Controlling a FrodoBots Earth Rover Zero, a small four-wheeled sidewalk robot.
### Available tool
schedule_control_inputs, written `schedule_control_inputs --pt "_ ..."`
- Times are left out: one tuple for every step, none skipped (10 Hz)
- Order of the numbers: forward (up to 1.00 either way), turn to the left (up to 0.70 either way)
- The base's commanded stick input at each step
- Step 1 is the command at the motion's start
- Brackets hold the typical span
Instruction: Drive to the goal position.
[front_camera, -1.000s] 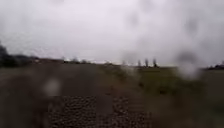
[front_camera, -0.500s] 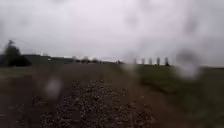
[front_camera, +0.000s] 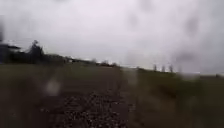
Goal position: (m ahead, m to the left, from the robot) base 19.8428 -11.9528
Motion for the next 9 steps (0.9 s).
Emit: schedule_control_inputs --pt "1.0 0.0" --pt "1.0 0.0" --pt "1.0 0.0" --pt "1.0 0.0" --pt "1.0 0.0" --pt "1.0 -0.05" --pt "1.0 -0.19" --pt "1.0 -0.4" --pt "1.0 -0.4"
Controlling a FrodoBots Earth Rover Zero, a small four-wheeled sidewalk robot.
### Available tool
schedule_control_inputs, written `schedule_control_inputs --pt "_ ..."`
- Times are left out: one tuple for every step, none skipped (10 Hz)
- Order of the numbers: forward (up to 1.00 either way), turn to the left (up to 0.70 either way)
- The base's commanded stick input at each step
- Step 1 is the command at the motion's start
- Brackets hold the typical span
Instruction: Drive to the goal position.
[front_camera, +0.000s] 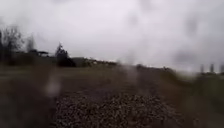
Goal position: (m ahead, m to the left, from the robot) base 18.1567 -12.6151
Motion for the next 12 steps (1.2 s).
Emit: schedule_control_inputs --pt "1.0 -0.4" --pt "1.0 -0.4" --pt "1.0 -0.39" --pt "1.0 -0.21" --pt "1.0 -0.04" --pt "1.0 0.0" --pt "1.0 0.0" --pt "1.0 0.0" --pt "1.0 0.0" --pt "1.0 0.0" --pt "1.0 0.0" --pt "1.0 0.0"
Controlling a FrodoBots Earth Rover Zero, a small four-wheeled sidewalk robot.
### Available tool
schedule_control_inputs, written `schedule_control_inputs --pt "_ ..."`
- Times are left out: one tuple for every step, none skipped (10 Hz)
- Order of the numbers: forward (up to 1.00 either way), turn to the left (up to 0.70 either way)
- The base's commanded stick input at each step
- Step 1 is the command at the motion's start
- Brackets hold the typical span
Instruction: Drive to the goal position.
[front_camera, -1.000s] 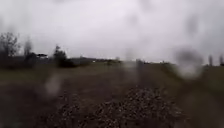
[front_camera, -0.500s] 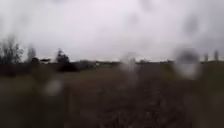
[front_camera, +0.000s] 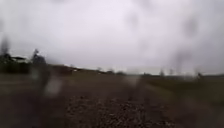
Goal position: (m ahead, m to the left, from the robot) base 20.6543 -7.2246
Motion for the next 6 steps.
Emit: schedule_control_inputs --pt "1.0 0.0" --pt "1.0 0.0" --pt "1.0 0.0" --pt "1.0 0.0" --pt "1.0 0.0" --pt "1.0 0.0"
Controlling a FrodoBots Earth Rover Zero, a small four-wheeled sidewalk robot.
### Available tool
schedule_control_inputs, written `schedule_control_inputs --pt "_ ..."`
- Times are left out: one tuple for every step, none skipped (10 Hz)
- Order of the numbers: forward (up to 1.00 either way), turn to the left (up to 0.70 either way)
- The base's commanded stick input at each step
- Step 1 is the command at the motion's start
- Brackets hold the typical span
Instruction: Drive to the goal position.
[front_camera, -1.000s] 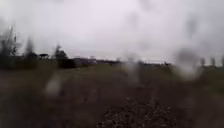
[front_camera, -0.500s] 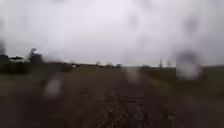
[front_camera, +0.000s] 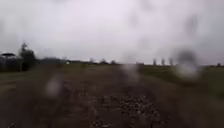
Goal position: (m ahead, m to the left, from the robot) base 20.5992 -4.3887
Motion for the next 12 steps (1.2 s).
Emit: schedule_control_inputs --pt "1.0 0.0" --pt "1.0 0.0" --pt "1.0 0.0" --pt "1.0 0.0" --pt "1.0 0.31" --pt "1.0 0.12" --pt "1.0 0.02" --pt "1.0 0.01" --pt "1.0 0.0" --pt "1.0 0.0" --pt "1.0 0.0" --pt "1.0 0.18"
